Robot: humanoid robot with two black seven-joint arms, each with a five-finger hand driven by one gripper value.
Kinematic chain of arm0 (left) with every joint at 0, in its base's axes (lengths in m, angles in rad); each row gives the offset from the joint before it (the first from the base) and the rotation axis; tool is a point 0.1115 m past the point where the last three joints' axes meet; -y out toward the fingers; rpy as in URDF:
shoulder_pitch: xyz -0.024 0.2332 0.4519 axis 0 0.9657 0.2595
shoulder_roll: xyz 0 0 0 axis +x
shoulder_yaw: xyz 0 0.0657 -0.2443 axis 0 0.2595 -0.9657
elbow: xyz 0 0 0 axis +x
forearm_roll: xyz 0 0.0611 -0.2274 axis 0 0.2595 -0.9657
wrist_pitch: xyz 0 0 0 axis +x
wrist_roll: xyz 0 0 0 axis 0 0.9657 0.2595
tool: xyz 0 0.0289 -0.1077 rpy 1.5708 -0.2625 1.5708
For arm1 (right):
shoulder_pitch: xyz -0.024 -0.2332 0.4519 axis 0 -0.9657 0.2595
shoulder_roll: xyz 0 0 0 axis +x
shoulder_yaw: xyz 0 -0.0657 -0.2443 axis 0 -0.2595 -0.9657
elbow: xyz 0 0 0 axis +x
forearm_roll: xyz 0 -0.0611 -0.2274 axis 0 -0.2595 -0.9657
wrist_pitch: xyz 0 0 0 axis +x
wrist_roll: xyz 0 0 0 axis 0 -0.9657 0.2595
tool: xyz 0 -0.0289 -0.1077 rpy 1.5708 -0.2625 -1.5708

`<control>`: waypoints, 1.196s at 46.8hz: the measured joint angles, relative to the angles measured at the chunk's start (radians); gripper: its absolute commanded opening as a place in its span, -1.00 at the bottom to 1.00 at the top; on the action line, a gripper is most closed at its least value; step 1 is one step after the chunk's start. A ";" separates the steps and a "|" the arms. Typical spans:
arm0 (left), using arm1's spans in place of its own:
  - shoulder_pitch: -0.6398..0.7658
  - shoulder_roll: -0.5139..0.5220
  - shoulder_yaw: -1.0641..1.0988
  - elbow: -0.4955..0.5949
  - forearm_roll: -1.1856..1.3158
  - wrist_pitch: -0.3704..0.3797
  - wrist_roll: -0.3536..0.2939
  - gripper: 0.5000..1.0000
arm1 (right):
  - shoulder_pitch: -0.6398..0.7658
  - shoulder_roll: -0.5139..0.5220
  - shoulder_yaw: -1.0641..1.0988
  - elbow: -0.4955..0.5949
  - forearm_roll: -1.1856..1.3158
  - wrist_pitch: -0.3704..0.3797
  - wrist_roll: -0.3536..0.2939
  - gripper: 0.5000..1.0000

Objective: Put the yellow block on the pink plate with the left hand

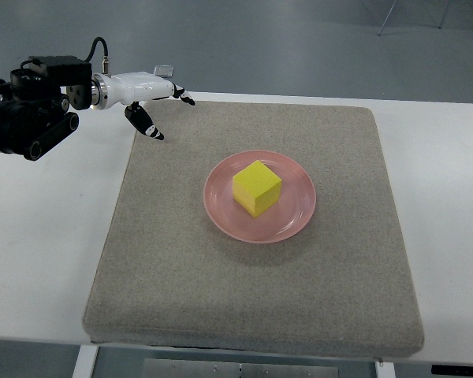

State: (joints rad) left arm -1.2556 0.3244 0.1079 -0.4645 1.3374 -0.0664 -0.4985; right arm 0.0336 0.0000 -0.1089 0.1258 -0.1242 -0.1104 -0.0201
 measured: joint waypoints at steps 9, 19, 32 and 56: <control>0.014 -0.012 0.001 0.050 -0.101 0.028 0.002 0.68 | 0.000 0.000 0.000 0.000 0.000 0.000 0.000 0.69; 0.022 -0.030 0.000 0.079 -0.292 0.044 0.002 0.77 | 0.000 0.000 0.000 0.000 0.000 0.000 0.000 0.69; 0.053 -0.040 -0.003 0.082 -0.551 0.148 0.011 0.82 | 0.000 0.000 0.000 0.000 0.000 0.000 0.000 0.69; 0.091 -0.131 -0.028 0.198 -1.137 0.156 0.145 0.83 | 0.000 0.000 0.000 0.000 0.000 0.000 0.000 0.69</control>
State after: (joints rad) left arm -1.1643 0.1937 0.0800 -0.2660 0.2004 0.0895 -0.3532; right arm 0.0338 0.0000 -0.1089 0.1257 -0.1243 -0.1105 -0.0199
